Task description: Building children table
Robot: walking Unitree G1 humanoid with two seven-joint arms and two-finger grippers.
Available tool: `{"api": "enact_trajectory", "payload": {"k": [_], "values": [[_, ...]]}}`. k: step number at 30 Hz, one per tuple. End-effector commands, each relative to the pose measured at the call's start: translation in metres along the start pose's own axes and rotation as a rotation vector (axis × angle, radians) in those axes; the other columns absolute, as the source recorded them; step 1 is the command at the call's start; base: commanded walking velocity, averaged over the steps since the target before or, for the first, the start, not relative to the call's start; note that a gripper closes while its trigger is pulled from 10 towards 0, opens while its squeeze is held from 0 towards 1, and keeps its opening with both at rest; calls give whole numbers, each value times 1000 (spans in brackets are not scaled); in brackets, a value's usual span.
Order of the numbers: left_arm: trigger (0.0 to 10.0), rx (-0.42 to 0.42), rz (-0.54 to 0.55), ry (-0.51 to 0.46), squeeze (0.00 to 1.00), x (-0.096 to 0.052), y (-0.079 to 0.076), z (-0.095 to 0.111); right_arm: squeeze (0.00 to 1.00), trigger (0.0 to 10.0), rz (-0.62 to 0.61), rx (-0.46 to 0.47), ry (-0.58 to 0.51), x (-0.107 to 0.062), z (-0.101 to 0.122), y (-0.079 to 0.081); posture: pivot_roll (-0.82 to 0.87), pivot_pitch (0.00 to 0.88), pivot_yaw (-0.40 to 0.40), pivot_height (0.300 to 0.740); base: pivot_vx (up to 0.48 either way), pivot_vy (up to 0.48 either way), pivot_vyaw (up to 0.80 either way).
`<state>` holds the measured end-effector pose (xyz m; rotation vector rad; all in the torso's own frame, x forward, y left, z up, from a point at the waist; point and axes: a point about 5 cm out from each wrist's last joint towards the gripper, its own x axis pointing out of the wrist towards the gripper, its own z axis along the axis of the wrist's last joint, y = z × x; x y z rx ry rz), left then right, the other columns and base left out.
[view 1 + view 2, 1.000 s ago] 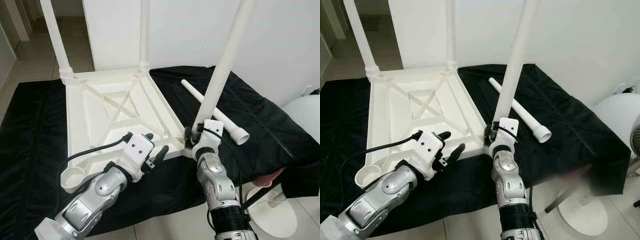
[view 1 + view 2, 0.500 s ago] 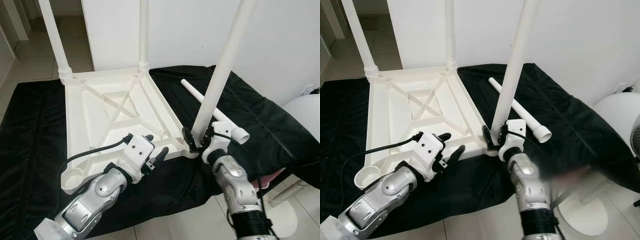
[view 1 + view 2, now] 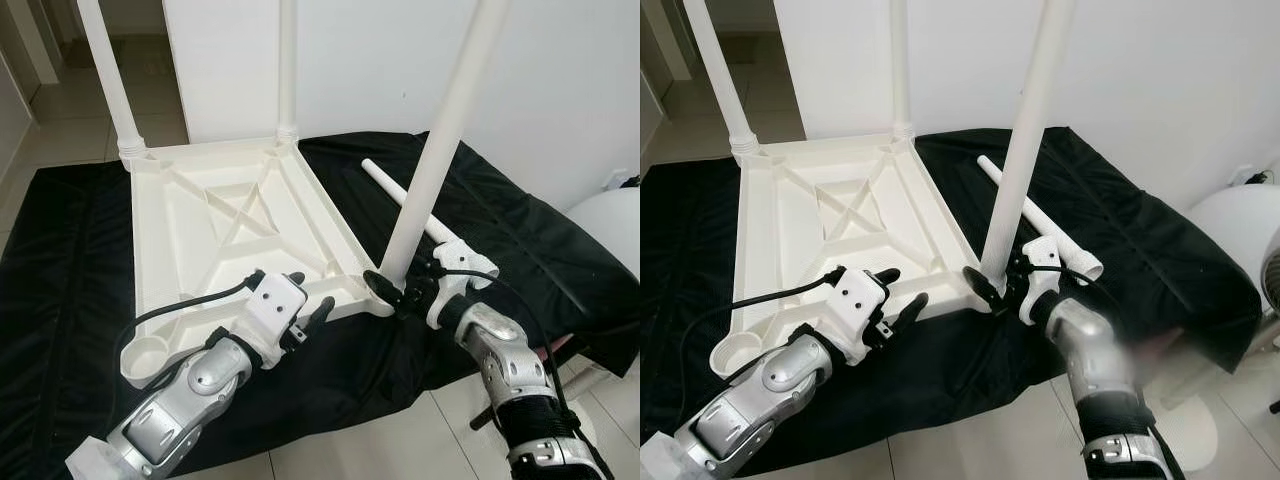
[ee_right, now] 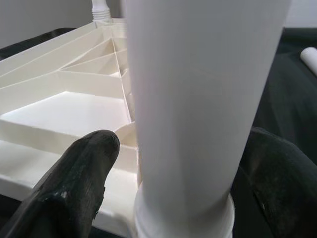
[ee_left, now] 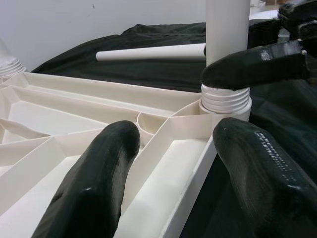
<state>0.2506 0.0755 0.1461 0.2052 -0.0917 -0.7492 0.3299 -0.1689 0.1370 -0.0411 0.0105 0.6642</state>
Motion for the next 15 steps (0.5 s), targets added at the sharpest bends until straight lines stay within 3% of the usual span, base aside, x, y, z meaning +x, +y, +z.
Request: {"api": "enact_trajectory", "payload": {"k": [1,8,9,10,13,14,15], "values": [[10000,8,-275,10,0,0,-14,-2,0,10000,51,-39,19,8,1,-3,-10,6,-17,740,0,0,0],[10000,11,-268,6,0,1,-13,0,0,9569,102,-68,44,15,1,-7,-2,11,-17,740,0,0,0],[10000,13,-263,7,0,1,-12,0,0,5804,105,-100,67,17,0,-10,5,14,-21,740,0,0,0],[10000,14,-261,7,0,0,-12,0,0,4627,101,-113,80,17,-1,-11,5,14,-21,740,0,0,0],[10000,14,-259,8,0,0,-11,0,0,4353,96,-123,86,18,-1,-12,8,17,-23,740,0,0,0],[10000,14,-257,8,0,0,-11,0,0,0,96,-119,89,18,-2,-13,12,18,-26,740,0,0,0],[10000,14,-255,8,0,0,-11,0,0,0,97,-126,97,18,-3,-14,12,18,-26,740,0,0,0]]}}
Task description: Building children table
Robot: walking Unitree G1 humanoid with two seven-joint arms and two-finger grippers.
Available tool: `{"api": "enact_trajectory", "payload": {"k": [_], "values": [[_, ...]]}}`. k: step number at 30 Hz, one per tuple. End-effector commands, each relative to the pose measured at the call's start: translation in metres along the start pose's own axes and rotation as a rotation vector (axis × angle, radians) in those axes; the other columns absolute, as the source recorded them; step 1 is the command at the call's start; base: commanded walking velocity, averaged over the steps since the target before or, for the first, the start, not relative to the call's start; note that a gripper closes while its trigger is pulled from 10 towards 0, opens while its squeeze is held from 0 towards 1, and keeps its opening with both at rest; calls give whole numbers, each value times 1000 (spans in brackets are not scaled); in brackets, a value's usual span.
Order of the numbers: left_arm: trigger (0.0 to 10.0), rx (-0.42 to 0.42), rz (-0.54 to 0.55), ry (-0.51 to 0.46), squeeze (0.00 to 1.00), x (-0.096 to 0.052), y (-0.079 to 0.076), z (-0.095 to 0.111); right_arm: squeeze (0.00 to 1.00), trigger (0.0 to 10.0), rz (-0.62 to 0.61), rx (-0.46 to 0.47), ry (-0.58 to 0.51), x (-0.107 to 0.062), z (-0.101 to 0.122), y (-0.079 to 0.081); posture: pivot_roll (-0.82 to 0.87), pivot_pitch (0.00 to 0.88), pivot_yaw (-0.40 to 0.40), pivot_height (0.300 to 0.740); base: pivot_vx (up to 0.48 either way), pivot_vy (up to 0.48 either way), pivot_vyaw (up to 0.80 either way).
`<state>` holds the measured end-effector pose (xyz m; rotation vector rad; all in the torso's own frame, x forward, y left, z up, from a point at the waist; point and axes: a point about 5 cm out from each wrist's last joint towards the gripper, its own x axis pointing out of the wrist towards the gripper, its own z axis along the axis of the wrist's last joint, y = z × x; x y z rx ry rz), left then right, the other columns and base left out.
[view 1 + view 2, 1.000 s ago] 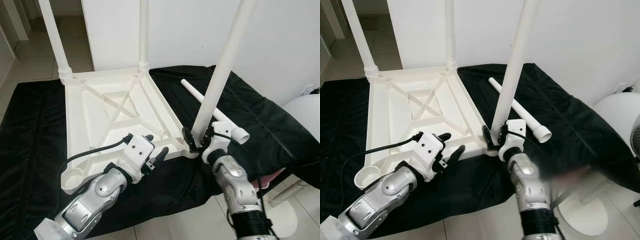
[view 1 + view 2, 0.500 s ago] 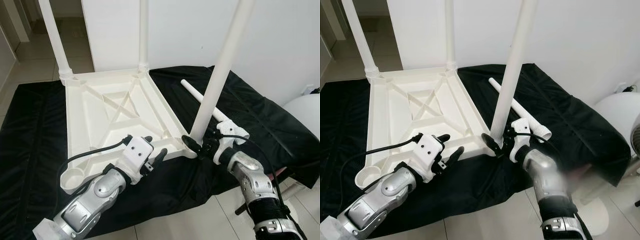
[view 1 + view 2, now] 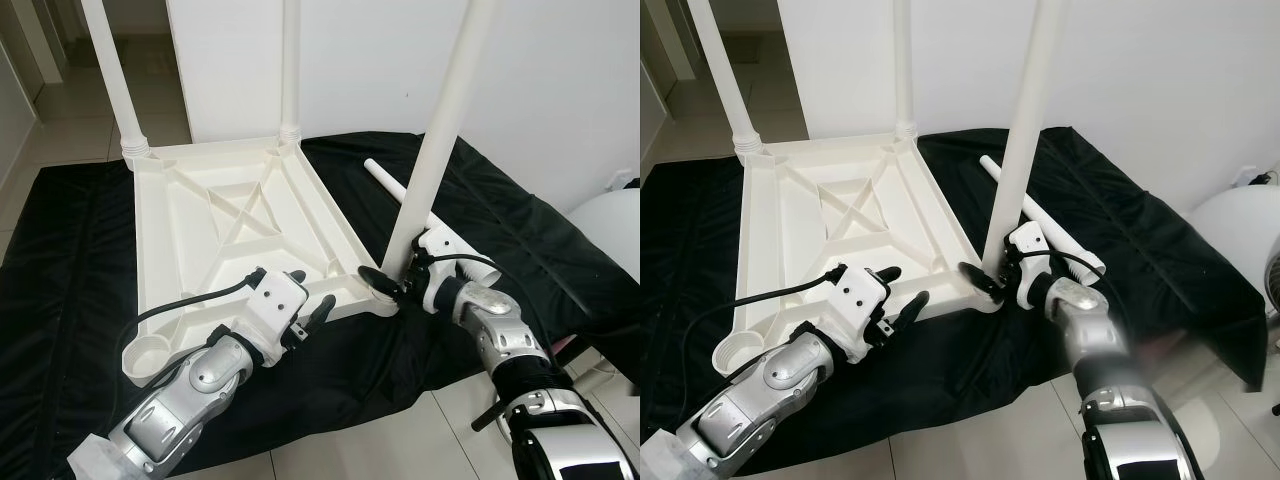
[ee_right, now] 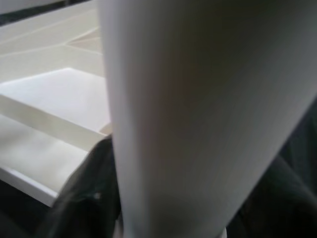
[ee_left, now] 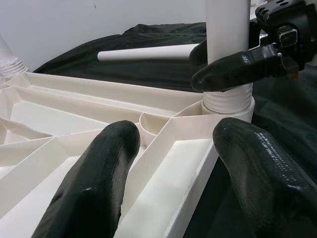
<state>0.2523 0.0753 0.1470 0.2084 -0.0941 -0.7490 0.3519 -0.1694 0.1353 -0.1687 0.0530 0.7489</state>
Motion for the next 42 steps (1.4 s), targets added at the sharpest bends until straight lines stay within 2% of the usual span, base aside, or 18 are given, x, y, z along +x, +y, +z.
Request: {"api": "enact_trajectory", "payload": {"k": [1,9,10,12,14,19,21,25,28,29,30,34,35,37,42], "values": [[10000,10,-252,9,0,-2,-12,-1,0,0,11,-19,24,0,-3,-1,14,21,-28,740,0,0,0],[10000,9,-246,9,0,-3,-13,-1,0,0,11,-11,35,-2,-10,-2,14,24,-30,740,0,0,0],[10000,8,-245,11,0,-4,-13,-1,0,10000,4,3,33,-3,-12,-1,14,27,-30,740,0,0,0],[10000,6,-245,11,0,-4,-13,-1,0,10000,-11,18,34,-3,-14,0,12,32,-31,740,0,0,0],[10000,4,-245,14,0,-4,-13,-2,0,10000,-87,36,40,-3,-18,2,9,35,-30,740,0,0,0],[10000,2,-246,15,0,-5,-14,-2,0,10000,-131,56,27,-3,-17,3,7,36,-29,740,0,0,0],[10000,2,-246,13,0,-4,-14,-2,0,10000,-225,74,30,-4,-19,5,2,27,-30,740,0,0,0],[10000,3,-244,9,0,-2,-13,-1,0,10000,-320,121,23,-4,-19,7,-6,23,-26,740,0,0,0],[10000,3,-246,8,0,-1,-13,-2,0,10000,-378,123,11,-4,-16,10,-12,22,-26,740,0,0,0],[10000,4,-250,7,0,0,-13,-2,0,10000,-463,131,-12,-4,-13,18,-16,22,-27,740,0,0,0],[10000,5,-252,6,0,1,-13,-2,0,10000,-496,143,-23,-4,-11,22,-17,22,-26,740,0,0,0],[10000,6,-254,6,0,1,-12,-2,0,10000,-576,170,-30,-4,-10,30,-21,22,-22,740,0,0,0],[10000,9,-255,6,0,0,-11,-2,0,10000,-703,190,-30,-6,-10,36,-26,20,-23,740,0,0,0],[10000,11,-257,6,0,1,-10,-2,0,10000,-809,220,-28,-7,-10,39,-26,19,-23,740,0,0,0],[10000,14,-252,3,0,4,-9,-2,0,10000,-885,277,-72,1,-2,51,-23,14,-20,740,0,0,0]]}}
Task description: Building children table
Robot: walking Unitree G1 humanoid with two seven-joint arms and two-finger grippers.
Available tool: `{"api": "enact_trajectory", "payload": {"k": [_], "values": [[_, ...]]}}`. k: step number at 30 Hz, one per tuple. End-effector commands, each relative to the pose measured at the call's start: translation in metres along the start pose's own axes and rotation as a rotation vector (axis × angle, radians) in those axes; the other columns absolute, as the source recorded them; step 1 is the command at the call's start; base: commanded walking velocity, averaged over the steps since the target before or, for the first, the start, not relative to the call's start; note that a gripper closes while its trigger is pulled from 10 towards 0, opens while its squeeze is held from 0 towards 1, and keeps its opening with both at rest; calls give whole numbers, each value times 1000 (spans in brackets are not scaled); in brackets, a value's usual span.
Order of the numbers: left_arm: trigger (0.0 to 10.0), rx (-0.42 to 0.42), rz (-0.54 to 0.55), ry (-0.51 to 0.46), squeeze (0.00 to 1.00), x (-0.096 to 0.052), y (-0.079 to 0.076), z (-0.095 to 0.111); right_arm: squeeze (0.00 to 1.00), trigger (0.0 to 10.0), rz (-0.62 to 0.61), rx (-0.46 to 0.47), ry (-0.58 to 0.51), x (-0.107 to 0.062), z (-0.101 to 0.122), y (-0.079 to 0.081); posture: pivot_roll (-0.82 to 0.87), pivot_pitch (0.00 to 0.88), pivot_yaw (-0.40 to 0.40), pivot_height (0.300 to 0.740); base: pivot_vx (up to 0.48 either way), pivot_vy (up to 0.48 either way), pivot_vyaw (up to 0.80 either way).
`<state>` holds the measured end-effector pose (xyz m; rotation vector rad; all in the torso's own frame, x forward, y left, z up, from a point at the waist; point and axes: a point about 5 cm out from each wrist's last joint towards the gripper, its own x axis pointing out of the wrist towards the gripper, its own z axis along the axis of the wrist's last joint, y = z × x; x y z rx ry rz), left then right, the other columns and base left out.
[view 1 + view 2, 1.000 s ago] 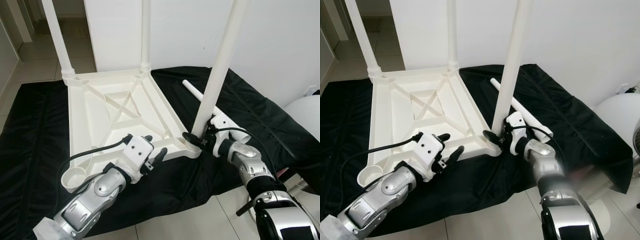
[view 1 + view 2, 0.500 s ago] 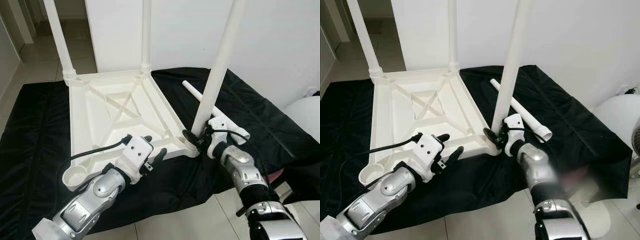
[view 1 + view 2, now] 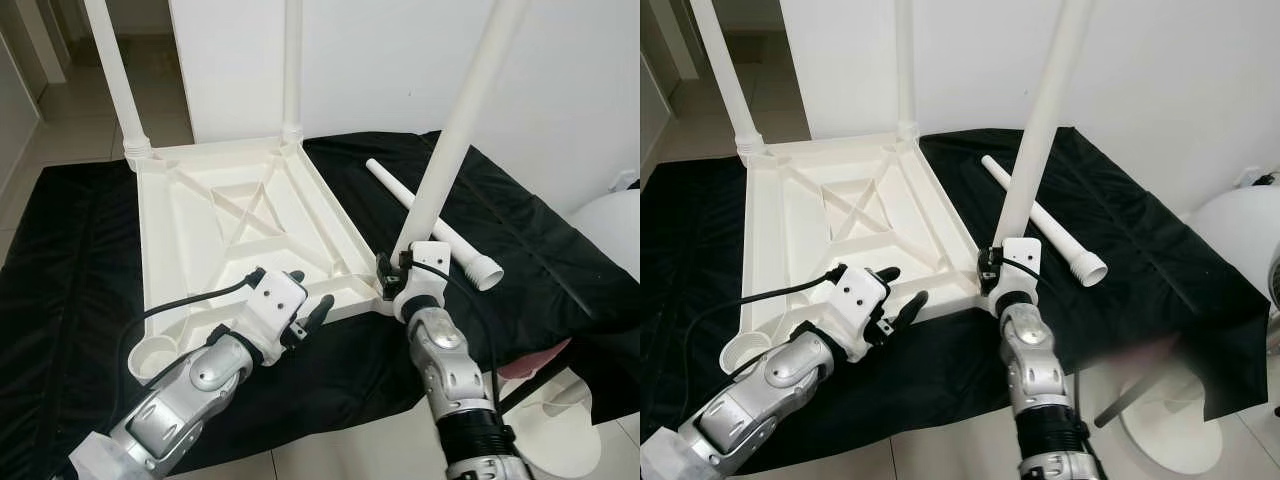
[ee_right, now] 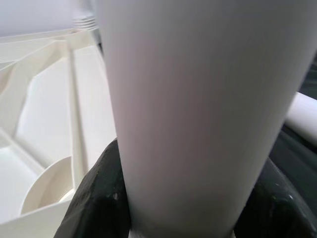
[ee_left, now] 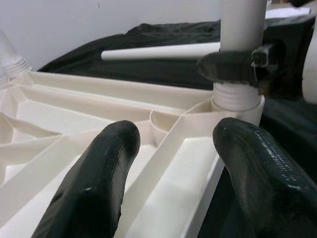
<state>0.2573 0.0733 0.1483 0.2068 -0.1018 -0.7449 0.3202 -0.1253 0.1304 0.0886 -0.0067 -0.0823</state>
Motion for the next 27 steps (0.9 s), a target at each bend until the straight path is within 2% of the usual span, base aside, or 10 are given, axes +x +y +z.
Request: {"api": "enact_trajectory", "payload": {"k": [1,6,11,12,21,22,23,24,27], "values": [[10000,12,-257,10,0,-1,-11,-2,0,10000,-58,14,14,-2,-3,-7,-23,14,-20,740,0,0,0],[10000,13,-264,8,0,-1,-11,-2,0,10000,21,62,4,-6,2,8,-32,19,-11,740,0,0,0],[10000,18,-266,10,0,0,-8,-2,0,10000,28,54,-7,-7,5,5,-35,19,-6,740,0,0,0],[10000,21,-263,10,0,0,-7,-2,1000,10000,23,54,-14,-7,6,4,-35,21,0,740,0,0,0],[10000,34,-255,13,0,-1,-2,-1,1000,10000,43,52,-79,-13,13,-2,-32,22,12,740,0,0,0],[10000,25,-248,22,0,-1,-1,-2,698,10000,72,38,-70,-20,7,-2,-26,30,14,740,0,0,0],[10000,25,-248,22,0,-1,-1,-2,698,10000,72,38,-70,-20,7,-2,-26,30,14,740,0,0,0],[10000,20,-241,24,0,-1,0,-2,0,10000,76,33,-61,-23,4,-4,-21,42,7,740,0,0,0],[10000,28,-226,35,0,-2,5,-1,0,10000,94,29,-51,-30,1,-5,-21,48,6,740,0,0,0]]}}
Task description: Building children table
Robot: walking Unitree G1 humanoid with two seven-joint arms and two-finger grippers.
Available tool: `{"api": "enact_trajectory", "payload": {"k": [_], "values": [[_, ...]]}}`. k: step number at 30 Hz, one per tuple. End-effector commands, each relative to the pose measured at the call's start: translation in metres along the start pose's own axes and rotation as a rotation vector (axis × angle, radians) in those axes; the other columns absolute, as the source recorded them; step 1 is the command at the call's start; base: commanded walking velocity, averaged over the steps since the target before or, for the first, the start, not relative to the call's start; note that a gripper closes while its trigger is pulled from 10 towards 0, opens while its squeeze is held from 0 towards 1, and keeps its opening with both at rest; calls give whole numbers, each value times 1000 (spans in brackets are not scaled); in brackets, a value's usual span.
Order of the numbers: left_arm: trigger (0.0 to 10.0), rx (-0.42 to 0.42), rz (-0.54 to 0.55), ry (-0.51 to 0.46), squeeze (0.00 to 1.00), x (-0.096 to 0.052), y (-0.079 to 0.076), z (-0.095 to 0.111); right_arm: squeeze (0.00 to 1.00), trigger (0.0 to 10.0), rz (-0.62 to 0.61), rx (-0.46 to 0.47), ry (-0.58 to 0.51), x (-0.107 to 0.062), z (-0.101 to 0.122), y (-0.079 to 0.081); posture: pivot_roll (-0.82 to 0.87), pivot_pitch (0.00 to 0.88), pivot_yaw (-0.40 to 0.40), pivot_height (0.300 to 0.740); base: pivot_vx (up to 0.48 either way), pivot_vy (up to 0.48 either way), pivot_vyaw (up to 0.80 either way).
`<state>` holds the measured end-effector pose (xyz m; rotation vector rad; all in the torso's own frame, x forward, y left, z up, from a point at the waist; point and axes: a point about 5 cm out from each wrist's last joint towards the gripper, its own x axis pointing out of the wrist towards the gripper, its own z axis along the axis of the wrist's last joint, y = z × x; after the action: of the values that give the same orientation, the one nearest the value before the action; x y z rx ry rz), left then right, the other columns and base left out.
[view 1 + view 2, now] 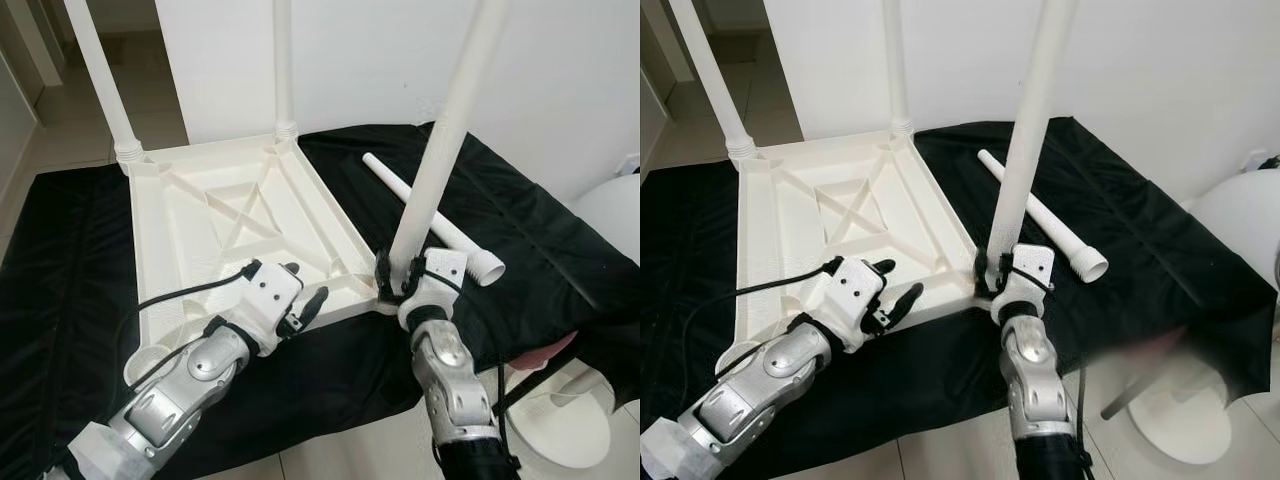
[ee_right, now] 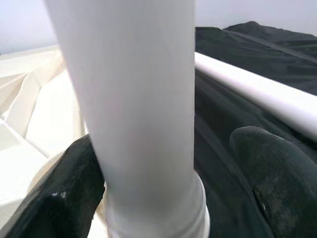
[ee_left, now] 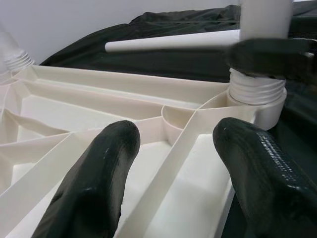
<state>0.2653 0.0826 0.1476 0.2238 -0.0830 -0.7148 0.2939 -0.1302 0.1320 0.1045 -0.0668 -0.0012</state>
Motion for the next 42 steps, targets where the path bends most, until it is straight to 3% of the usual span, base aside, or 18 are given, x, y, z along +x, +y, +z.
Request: {"api": "enact_trajectory", "payload": {"k": [1,8,11,14,17,22,32,38,42], "values": [[10000,22,-252,7,0,-2,-6,2,0,10000,10,11,4,-4,-1,2,-21,48,6,740,0,0,0],[10000,44,-190,34,0,-2,11,0,0,10000,61,-3,12,-16,-7,-5,-29,54,-1,740,0,0,0],[10000,86,-141,72,0,1,27,-1,0,10000,158,7,15,-26,-12,-4,-35,56,-4,740,0,0,0],[10000,88,-138,77,0,1,29,-2,0,10000,173,11,15,-27,-13,-4,-35,56,-4,740,0,0,0],[10000,45,-124,109,0,8,43,-3,0,10000,259,-8,14,-37,-18,-3,-41,50,0,740,0,0,0],[10000,-1,-115,165,0,12,50,-8,0,10000,335,-14,5,-46,-21,-4,-53,41,13,740,0,0,0],[10000,14,-65,363,0,17,66,-34,0,10000,366,-27,-2,-48,-23,-6,-62,28,27,740,0,0,0],[10000,-3,-43,372,0,21,71,-34,0,10000,372,-31,-13,-46,-22,-5,-66,22,27,740,0,0,0],[10000,-57,-29,316,0,28,75,-24,0,10000,376,-37,-23,-45,-21,-7,-71,17,24,740,0,0,0]]}}
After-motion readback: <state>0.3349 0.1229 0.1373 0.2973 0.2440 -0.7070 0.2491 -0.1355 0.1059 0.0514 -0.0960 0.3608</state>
